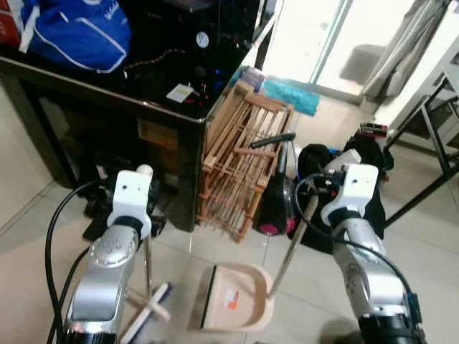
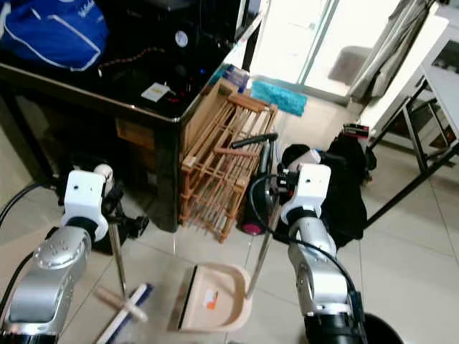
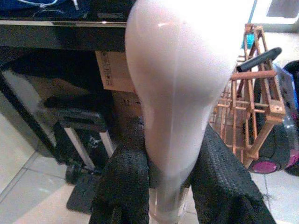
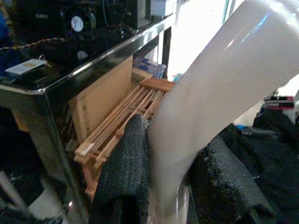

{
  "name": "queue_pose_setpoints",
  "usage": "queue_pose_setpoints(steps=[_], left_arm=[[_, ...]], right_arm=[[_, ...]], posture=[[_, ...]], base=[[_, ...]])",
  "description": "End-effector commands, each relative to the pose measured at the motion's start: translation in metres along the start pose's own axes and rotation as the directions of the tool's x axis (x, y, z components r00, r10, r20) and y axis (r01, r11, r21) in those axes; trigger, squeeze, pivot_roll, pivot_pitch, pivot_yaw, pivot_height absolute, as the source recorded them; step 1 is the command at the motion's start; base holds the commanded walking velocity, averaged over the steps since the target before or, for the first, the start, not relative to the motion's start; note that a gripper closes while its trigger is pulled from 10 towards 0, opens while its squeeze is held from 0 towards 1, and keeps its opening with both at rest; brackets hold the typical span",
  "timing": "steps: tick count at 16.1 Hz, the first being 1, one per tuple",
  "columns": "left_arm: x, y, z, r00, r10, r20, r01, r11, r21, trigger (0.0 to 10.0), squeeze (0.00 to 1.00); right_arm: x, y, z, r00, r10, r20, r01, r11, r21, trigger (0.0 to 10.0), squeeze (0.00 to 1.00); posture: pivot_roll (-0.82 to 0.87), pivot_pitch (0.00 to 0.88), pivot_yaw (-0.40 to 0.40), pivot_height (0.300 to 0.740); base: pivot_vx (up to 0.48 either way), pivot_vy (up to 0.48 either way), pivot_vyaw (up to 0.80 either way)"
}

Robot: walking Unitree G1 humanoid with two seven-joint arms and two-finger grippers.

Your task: Sweep floor

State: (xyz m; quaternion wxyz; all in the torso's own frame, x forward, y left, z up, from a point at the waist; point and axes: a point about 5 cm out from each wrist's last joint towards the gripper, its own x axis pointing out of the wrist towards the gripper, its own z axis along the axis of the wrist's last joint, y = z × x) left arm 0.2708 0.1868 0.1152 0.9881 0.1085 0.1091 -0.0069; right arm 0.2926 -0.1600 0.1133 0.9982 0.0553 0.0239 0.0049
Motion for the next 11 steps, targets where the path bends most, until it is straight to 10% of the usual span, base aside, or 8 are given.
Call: queue_pose_setpoints(steps=[1,4,11], left_arm=[[-0.001,-0.004,0.014,0.999,-0.027,0.042,0.025,0.998,0.054,10.0,0.00],[0.006,-0.011,0.028,0.993,-0.086,0.085,0.074,0.988,0.136,10.0,0.00],[0.018,-0.020,0.054,0.974,-0.178,0.137,0.150,0.970,0.192,10.0,0.00]], right_arm=[[-0.001,-0.007,0.009,1.000,-0.012,0.007,0.012,1.000,0.020,10.0,0.00],[0.004,-0.005,0.026,0.998,-0.018,0.059,0.008,0.988,0.157,10.0,0.00],[-0.001,-0.011,0.045,0.988,-0.073,0.137,0.061,0.994,0.090,10.0,0.00]], posture=[[0.08,0.000,-0.140,0.740],[0.08,0.000,-0.122,0.740],[0.03,0.000,0.041,0.740]], base=[[0.000,0.000,0.00],[0.000,0.000,0.00],[0.000,0.000,0.00]])
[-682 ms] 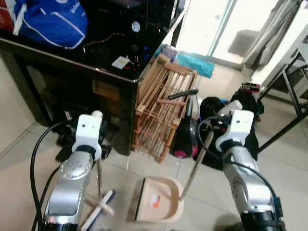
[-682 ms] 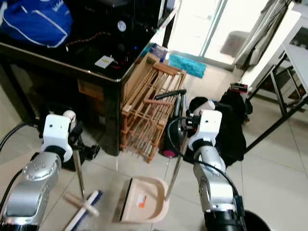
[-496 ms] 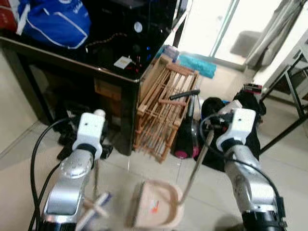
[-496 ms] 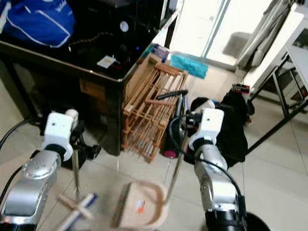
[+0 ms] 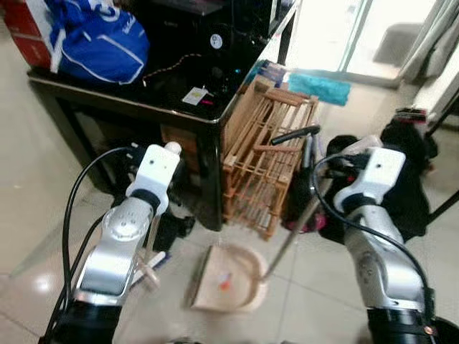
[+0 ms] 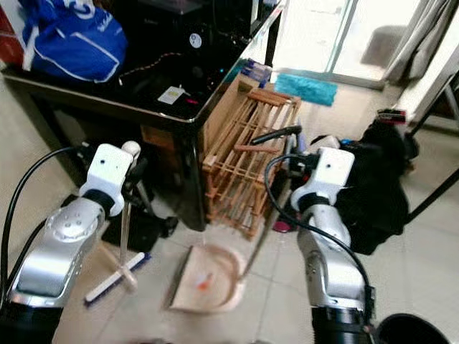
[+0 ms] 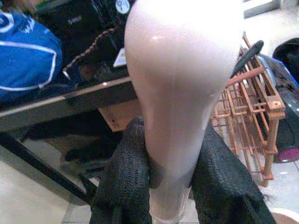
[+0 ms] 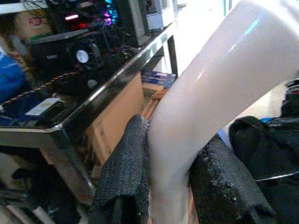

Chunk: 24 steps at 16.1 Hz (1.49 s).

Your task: Sweep floor

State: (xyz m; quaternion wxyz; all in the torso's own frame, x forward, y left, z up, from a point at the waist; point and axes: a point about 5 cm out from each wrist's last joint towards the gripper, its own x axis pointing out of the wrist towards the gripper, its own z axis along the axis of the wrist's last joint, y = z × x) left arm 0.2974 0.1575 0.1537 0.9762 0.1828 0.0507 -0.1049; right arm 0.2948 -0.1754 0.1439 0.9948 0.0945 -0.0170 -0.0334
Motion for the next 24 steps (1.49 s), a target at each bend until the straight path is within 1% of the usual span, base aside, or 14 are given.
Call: queue_pose_setpoints(steps=[1,3,4,5,7,8,11,13,16,17,19,20,21,24], left_arm=[[0.003,0.001,0.009,0.999,0.004,0.036,-0.004,1.000,0.005,10.0,0.00],[0.005,0.000,0.017,0.997,0.013,0.075,-0.011,1.000,-0.024,10.0,0.00],[0.004,-0.002,0.021,0.995,0.006,0.098,-0.003,1.000,-0.028,10.0,0.00],[0.001,-0.006,0.014,0.997,0.005,0.080,-0.002,0.999,-0.042,10.0,0.00],[0.000,-0.012,0.007,0.998,0.021,0.056,-0.016,0.997,-0.076,10.0,0.00],[0.002,-0.017,0.007,0.998,0.001,0.062,0.003,0.998,-0.059,10.0,0.00],[0.003,-0.022,0.006,0.996,-0.021,0.083,0.022,1.000,-0.011,10.0,0.00],[0.007,-0.017,0.002,0.998,-0.002,0.062,0.002,1.000,-0.003,10.0,0.00],[0.006,-0.010,0.008,0.993,0.026,0.112,-0.028,1.000,0.014,10.0,0.00],[0.005,-0.011,0.005,0.993,0.015,0.119,-0.017,1.000,0.014,10.0,0.00],[0.005,-0.013,0.002,0.994,0.010,0.108,-0.012,1.000,0.016,10.0,0.00],[0.003,-0.021,-0.003,0.995,-0.033,0.089,0.034,0.999,-0.012,10.0,0.00],[0.002,-0.023,-0.003,0.995,-0.036,0.096,0.038,0.999,-0.021,10.0,0.00],[-0.005,-0.020,-0.007,0.997,-0.023,0.077,0.027,0.999,-0.045,10.0,0.00]], right_arm=[[-0.001,0.001,0.015,0.998,-0.013,0.064,0.014,1.000,-0.015,10.0,0.00],[0.001,-0.002,0.022,0.996,-0.042,0.084,0.048,0.997,-0.064,10.0,0.00],[0.000,-0.002,0.030,0.992,-0.002,0.124,0.016,0.994,-0.110,10.0,0.00],[-0.003,0.001,0.042,0.987,0.050,0.154,-0.027,0.988,-0.150,10.0,0.00],[-0.006,0.001,0.051,0.983,0.085,0.164,-0.054,0.982,-0.182,10.0,0.00],[-0.006,-0.001,0.047,0.988,0.055,0.141,-0.030,0.984,-0.174,10.0,0.00],[-0.011,-0.003,0.032,0.996,-0.044,0.081,0.054,0.991,-0.122,10.0,0.00],[-0.015,-0.002,0.020,0.996,-0.074,0.049,0.080,0.987,-0.137,10.0,0.00],[-0.018,-0.008,0.015,0.992,-0.120,0.028,0.123,0.981,-0.150,10.0,0.00],[-0.021,-0.013,0.015,0.990,-0.141,0.026,0.144,0.973,-0.178,10.0,0.00],[-0.023,-0.016,0.015,0.988,-0.151,0.028,0.154,0.971,-0.183,10.0,0.00],[-0.030,-0.020,0.013,0.984,-0.179,0.026,0.180,0.967,-0.179,10.0,0.00],[-0.033,-0.021,0.011,0.983,-0.183,0.012,0.182,0.969,-0.168,10.0,0.00],[-0.043,-0.013,-0.001,0.987,-0.152,-0.050,0.146,0.983,-0.109,10.0,0.00]], posture=[[0.03,0.000,0.039,0.740],[0.02,0.000,0.027,0.740],[0.02,0.000,0.023,0.740],[-0.01,0.000,0.015,0.740],[-0.02,0.000,-0.004,0.740],[-0.02,0.000,-0.019,0.740],[0.00,0.000,-0.033,0.740],[0.00,0.000,-0.039,0.740],[0.00,0.000,-0.012,0.740],[-0.01,0.000,0.003,0.740],[-0.02,0.000,0.012,0.740],[-0.03,0.000,0.017,0.740],[-0.03,0.000,0.016,0.740],[0.00,0.000,0.004,0.740]], base=[[0.000,0.000,0.00],[0.000,0.000,0.00],[0.000,0.000,0.00],[0.000,0.000,0.00],[0.000,0.000,0.00],[0.000,0.000,0.00],[0.000,0.000,-0.27],[0.000,0.000,-0.80],[0.000,0.000,-0.80],[0.000,0.000,-0.80],[0.000,0.000,-0.80],[0.000,0.000,-0.80],[0.000,0.000,-0.80],[0.000,0.000,-0.80]])
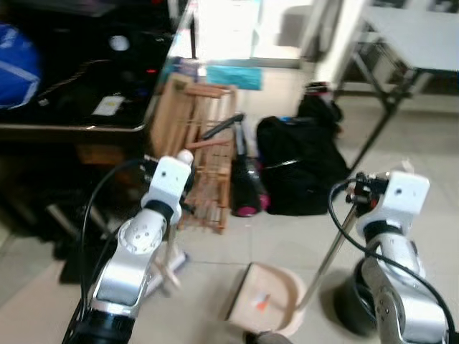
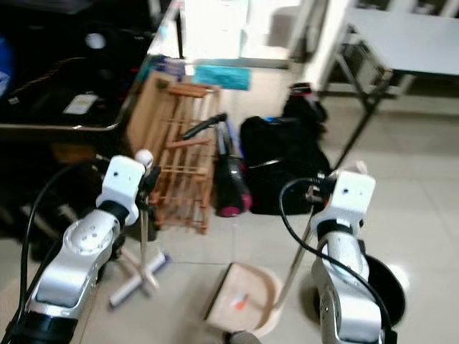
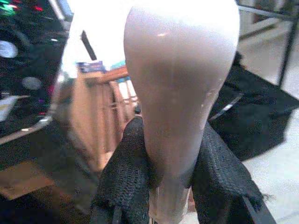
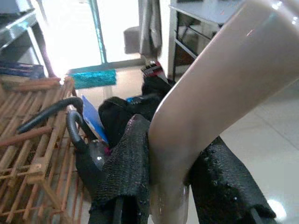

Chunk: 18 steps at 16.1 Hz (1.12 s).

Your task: Sweep floor

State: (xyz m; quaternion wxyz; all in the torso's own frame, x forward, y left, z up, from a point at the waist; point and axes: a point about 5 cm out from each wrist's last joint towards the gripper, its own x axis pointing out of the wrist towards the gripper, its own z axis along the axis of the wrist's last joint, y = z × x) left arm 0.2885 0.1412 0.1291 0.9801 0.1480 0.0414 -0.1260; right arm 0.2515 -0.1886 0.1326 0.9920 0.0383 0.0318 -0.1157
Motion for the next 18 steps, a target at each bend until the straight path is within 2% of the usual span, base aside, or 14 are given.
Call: queue_pose_setpoints(steps=[1,2,4,5,8,12,15,18], left_arm=[[-0.004,0.005,0.012,0.999,0.006,0.047,-0.007,1.000,0.028,10.0,0.00],[-0.005,0.004,0.013,0.999,-0.008,0.053,0.006,0.999,0.039,10.0,0.00],[-0.011,0.005,0.011,0.999,-0.018,0.039,0.019,0.999,-0.026,10.0,0.00],[-0.011,0.005,0.011,0.999,-0.018,0.039,0.020,0.999,-0.030,10.0,0.00],[-0.012,0.009,0.014,0.998,0.014,0.066,-0.017,0.999,0.043,10.0,0.00],[-0.009,0.012,0.018,0.995,0.031,0.090,-0.037,0.997,0.072,10.0,0.00],[-0.006,0.012,0.020,0.994,0.043,0.105,-0.048,0.997,0.052,10.0,0.00],[-0.007,0.013,0.020,0.994,0.038,0.103,-0.043,0.998,0.047,10.0,0.00]], right_arm=[[-0.001,0.005,0.005,1.000,0.021,0.020,-0.021,1.000,0.001,10.0,0.00],[0.000,0.005,0.003,1.000,0.018,0.016,-0.017,1.000,-0.021,10.0,0.00],[-0.001,0.006,0.003,0.999,0.033,-0.002,-0.033,0.999,-0.015,10.0,0.00],[-0.001,0.006,0.003,0.999,0.036,-0.005,-0.036,0.999,-0.014,10.0,0.00],[-0.004,0.004,0.000,0.999,0.041,-0.014,-0.042,0.998,-0.051,10.0,0.00],[-0.003,0.005,0.000,0.999,0.045,-0.019,-0.046,0.997,-0.059,10.0,0.00],[0.001,0.006,0.003,0.998,0.058,-0.016,-0.059,0.996,-0.068,10.0,0.00],[0.003,0.006,0.003,0.997,0.064,-0.032,-0.065,0.997,-0.037,10.0,0.00]], posture=[[0.01,0.000,0.003,0.740],[0.02,0.010,0.011,0.740],[0.01,0.024,0.004,0.740],[0.01,0.026,0.001,0.740],[0.01,0.037,-0.003,0.740],[0.01,0.035,-0.015,0.740],[0.01,0.040,-0.040,0.740],[0.02,0.035,-0.043,0.740]], base=[[0.000,0.000,-0.80],[0.000,0.000,-0.80],[0.000,0.000,-0.80],[0.000,0.000,-0.80],[0.000,0.000,-0.80],[0.000,0.000,-0.80],[0.000,0.000,-0.80],[0.000,0.000,-0.80]])
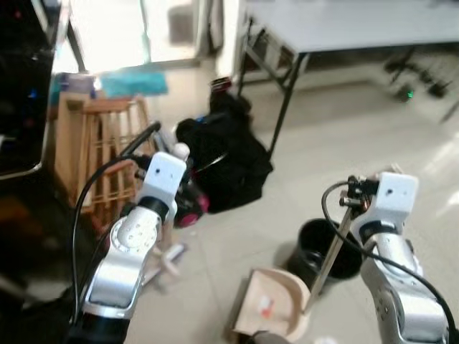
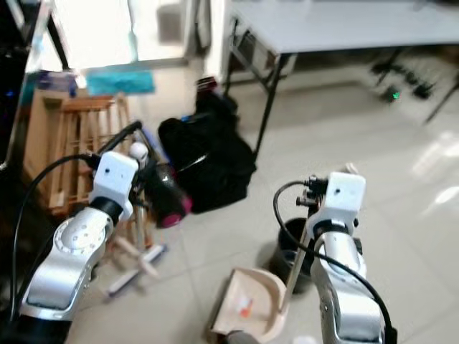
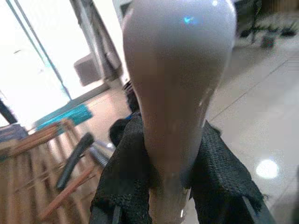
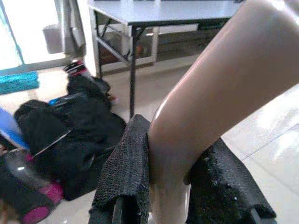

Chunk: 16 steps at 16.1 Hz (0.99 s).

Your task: Sweep floor

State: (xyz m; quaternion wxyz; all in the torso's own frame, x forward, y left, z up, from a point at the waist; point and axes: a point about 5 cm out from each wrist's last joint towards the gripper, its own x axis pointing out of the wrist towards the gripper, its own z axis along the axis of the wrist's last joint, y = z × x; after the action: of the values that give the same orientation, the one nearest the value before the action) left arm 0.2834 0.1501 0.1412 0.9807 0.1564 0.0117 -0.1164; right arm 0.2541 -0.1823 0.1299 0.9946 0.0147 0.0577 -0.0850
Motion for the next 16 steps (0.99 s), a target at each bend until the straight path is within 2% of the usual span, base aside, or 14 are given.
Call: queue_pose_setpoints(steps=[1,7,9,12,13,14,16], left_arm=[[0.001,0.002,0.010,0.999,0.000,0.043,-0.001,1.000,0.023,10.0,0.00],[0.003,-0.004,0.011,0.997,-0.065,0.043,0.063,0.997,0.044,10.0,0.00],[0.003,-0.009,0.010,0.994,-0.106,0.030,0.107,0.994,-0.022,10.0,0.00],[0.004,-0.014,0.005,0.989,-0.150,-0.009,0.150,0.988,-0.040,10.0,0.00],[0.003,-0.015,0.005,0.988,-0.157,-0.006,0.156,0.987,-0.041,10.0,0.00],[0.003,-0.016,0.006,0.989,-0.150,0.005,0.150,0.989,-0.002,10.0,0.00],[0.003,-0.017,0.005,0.989,-0.149,0.014,0.149,0.989,0.004,10.0,0.00]], right_arm=[[0.001,0.000,0.005,1.000,0.011,0.014,-0.011,1.000,0.010,10.0,0.00],[0.000,0.004,-0.001,0.999,0.042,-0.031,-0.042,0.999,0.019,10.0,0.00],[-0.001,0.006,-0.004,0.997,0.052,-0.051,-0.050,0.998,0.028,10.0,0.00],[-0.003,0.004,-0.006,0.997,0.040,-0.062,-0.038,0.999,0.030,10.0,0.00],[-0.004,0.003,-0.007,0.997,0.034,-0.065,-0.033,0.999,0.026,10.0,0.00],[-0.005,0.001,-0.007,0.998,0.022,-0.063,-0.021,1.000,0.016,10.0,0.00],[-0.006,-0.004,-0.006,0.998,-0.005,-0.055,0.004,1.000,-0.009,10.0,0.00]], posture=[[0.02,0.032,-0.040,0.740],[0.02,0.028,-0.031,0.740],[0.02,0.026,-0.025,0.740],[0.01,0.026,-0.021,0.740],[0.01,0.026,-0.022,0.740],[0.00,0.027,-0.024,0.740],[0.00,0.030,-0.028,0.740]], base=[[0.000,0.000,-0.80],[0.000,0.000,-0.80],[0.000,0.000,-0.80],[0.000,0.000,-0.80],[0.000,0.000,-0.80],[0.000,0.000,-0.80],[0.000,0.000,-0.80]])
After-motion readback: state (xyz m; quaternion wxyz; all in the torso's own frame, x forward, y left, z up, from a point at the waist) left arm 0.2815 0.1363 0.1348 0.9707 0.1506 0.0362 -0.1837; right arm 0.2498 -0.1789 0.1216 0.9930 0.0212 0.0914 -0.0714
